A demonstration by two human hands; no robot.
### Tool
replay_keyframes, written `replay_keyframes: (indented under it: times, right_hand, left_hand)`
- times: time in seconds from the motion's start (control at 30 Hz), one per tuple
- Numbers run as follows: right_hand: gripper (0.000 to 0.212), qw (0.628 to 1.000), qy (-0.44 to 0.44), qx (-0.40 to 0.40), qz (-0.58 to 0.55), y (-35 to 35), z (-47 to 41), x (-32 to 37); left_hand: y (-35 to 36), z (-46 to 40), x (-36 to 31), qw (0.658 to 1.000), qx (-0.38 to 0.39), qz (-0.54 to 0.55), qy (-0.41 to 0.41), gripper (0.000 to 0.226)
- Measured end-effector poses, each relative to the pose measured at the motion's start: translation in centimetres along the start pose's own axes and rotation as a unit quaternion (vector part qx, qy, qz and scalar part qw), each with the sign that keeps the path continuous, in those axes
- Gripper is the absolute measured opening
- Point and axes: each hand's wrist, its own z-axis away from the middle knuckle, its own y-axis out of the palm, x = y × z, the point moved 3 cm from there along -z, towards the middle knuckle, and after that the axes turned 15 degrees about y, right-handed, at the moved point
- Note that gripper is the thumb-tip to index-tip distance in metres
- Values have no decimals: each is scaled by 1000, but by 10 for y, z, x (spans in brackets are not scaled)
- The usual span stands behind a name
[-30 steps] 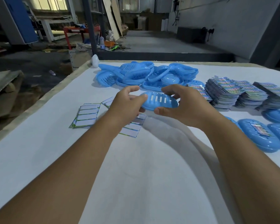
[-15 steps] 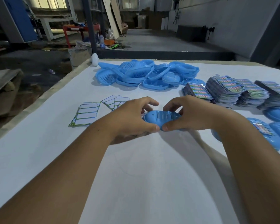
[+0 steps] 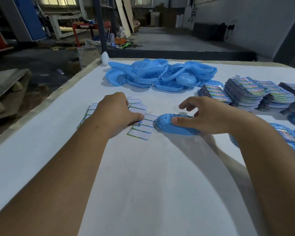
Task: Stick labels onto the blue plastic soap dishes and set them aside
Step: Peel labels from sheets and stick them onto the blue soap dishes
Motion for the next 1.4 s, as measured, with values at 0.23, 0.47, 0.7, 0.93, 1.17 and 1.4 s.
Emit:
replay_keyframes:
  times: [0.23, 0.47, 0.7, 0.93, 1.17, 1.4]
  right_hand:
    - [74, 1000, -2, -25, -1, -1, 1, 1]
    - [63, 998, -20, -59, -21, -2, 1, 5]
    - [39, 983, -32, -82, -160, -1, 3, 16]
    - [23, 947, -16, -32, -319, 2, 3, 25]
    - [20, 945, -14, -67, -320, -3, 7, 26]
    - [24, 940, -19, -84, -330, -4, 4, 21]
  left_hand:
    - [-5, -2, -4, 996, -4, 84, -40, 74]
    - [-12, 0, -7, 988, -30, 144, -51, 62]
    - [-15, 3, -23, 917, -81, 390, -22, 21]
    - [-5, 5, -44, 883, -33, 468, -10, 19]
    - [-4, 6, -45, 900, -43, 433, 0, 21]
    - [-5, 9, -49, 923, -30, 382, 31, 30]
